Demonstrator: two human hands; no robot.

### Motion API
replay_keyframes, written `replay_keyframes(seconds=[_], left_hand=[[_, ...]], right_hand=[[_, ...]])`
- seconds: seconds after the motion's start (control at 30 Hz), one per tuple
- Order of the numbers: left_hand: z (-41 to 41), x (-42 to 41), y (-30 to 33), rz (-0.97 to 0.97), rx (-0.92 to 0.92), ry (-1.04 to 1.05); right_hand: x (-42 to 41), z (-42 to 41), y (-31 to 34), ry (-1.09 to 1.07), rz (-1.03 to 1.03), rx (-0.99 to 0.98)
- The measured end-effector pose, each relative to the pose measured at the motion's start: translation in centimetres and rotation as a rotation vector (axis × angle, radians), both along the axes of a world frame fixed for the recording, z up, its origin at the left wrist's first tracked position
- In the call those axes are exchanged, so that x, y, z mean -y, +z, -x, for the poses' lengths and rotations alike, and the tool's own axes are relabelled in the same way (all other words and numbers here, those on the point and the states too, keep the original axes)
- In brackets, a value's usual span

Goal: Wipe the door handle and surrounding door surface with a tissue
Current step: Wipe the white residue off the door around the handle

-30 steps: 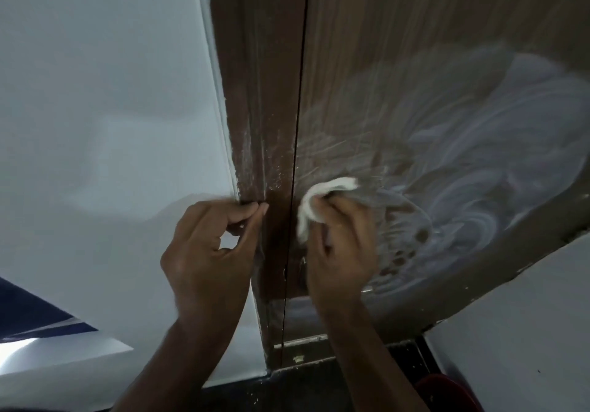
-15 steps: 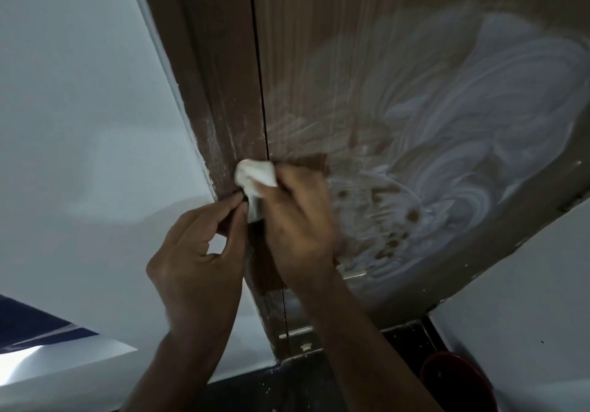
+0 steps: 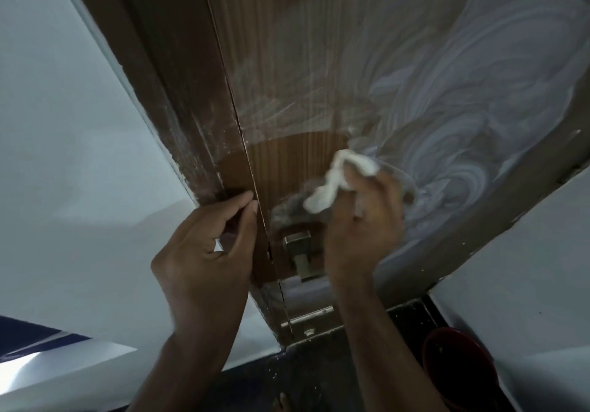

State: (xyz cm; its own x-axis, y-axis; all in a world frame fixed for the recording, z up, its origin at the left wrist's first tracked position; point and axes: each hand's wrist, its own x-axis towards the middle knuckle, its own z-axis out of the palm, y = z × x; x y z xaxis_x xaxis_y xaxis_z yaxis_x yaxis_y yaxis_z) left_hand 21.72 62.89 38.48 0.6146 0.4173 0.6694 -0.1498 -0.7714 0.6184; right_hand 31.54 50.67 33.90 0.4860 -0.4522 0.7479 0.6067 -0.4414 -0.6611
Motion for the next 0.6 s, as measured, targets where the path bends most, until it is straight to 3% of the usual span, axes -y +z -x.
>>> replay_keyframes(seconds=[0.07,0.1,0.2,0.27,0.4,0.47,0.6], left_hand=[[-0.2,0.2,0.0,-0.022,0.004,-0.005],[-0.3,0.3,0.0,-0.027,0.008,-0.002],[-0.8,0.7,-0.2,-0.035,0.010,0.004],[-0.9,0.7,-0.2,-0.051,0.009,0.002],[-1.0,0.3,-0.3,-0.077,0.026,0.006],[-1.1,0.1,-0.3,-0.085,0.032,0.006],[-1.4,0.2,-0.3,-0.094,0.025,0.019]], right_hand=[[0.6,-0.1,0.2,-0.035,-0.145,-0.029],[0.0,0.2,-0.3,0.008,-0.104,-0.011],[-2.9,2.0,-3.0,0.284,0.299,0.074],[-3.2,2.3,-3.6,0.356,0.406,0.088],[-0.6,0.5,-1.4,0.047,-0.003,-0.048],[-0.2,0.2,-1.3,0.002,-0.113,-0.081],[-2.9,2.6,-4.0,0.279,0.277,0.044]])
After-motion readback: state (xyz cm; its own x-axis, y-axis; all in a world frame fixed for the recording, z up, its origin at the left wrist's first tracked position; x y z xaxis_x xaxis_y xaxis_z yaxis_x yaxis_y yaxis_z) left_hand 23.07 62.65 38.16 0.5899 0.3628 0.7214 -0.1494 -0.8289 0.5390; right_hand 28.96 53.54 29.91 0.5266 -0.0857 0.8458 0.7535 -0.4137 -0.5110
